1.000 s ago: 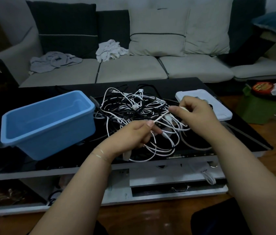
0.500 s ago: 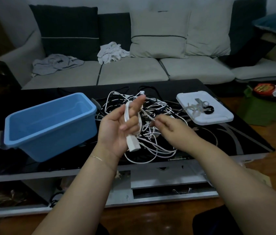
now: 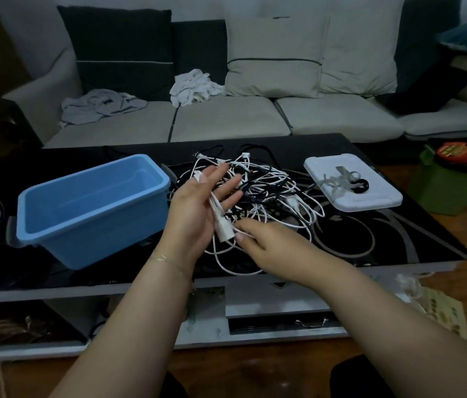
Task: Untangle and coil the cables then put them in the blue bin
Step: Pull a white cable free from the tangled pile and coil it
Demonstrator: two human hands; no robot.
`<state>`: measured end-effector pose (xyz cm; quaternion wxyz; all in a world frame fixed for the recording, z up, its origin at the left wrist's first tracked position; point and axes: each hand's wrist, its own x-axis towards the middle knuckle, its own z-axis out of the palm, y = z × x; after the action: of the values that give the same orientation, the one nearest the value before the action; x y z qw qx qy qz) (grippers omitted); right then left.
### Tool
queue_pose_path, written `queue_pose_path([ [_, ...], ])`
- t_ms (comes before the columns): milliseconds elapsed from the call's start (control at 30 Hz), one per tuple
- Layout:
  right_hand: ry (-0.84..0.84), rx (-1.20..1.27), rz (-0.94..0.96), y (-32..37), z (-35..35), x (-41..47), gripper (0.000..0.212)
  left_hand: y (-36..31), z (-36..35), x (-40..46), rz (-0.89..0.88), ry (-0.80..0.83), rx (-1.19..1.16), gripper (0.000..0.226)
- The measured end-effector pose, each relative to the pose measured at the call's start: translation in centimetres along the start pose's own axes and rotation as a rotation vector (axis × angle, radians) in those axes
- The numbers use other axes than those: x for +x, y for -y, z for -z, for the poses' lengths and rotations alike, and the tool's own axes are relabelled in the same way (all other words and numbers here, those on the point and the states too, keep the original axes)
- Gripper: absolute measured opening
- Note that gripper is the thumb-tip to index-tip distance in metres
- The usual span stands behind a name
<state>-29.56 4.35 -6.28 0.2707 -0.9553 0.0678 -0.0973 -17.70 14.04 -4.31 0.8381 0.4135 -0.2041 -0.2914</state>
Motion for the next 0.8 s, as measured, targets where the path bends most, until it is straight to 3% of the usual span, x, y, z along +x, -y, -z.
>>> queue_pose_path([
  [167, -0.075, 0.004, 0.035, 0.2, 0.9, -0.5, 0.026, 0.8, -0.2, -0.7, -0.199, 0.054, 0.775, 0.038],
  [300, -0.042, 0.196, 0.056, 0.4, 1.5, -0.7, 0.026, 1.0, -0.6, -1.5, -0.208, 0.201, 1.154, 0.041],
  [433, -0.176, 0.150, -0.032, -0.4, 2.4, -0.5, 0.013, -0.1, -1.3, -2.3, -0.047, 0.342, 1.144, 0.058],
  [533, -0.363, -0.004, -0.130, -1.4, 4.0, -0.6, 0.029, 0.1, -1.7, -2.6, 0.100, 0.431, 1.086, 0.067],
  [633, -0.393, -0.011, -0.157, -1.8, 4.6, -0.6, 0.027, 0.3, -2.0, -2.6, 0.200, 0.457, 0.832, 0.052],
  [733, -0.287, 0.368, -0.076, -1.7, 4.5, -0.2, 0.010, 0.3, -2.0, -2.4, 0.208, 0.484, 0.709, 0.051],
  [800, -0.247, 0.660, -0.017, -2.2, 4.9, -0.1, 0.015, 0.1, -1.7, -2.3, 0.223, 0.513, 0.633, 0.052],
])
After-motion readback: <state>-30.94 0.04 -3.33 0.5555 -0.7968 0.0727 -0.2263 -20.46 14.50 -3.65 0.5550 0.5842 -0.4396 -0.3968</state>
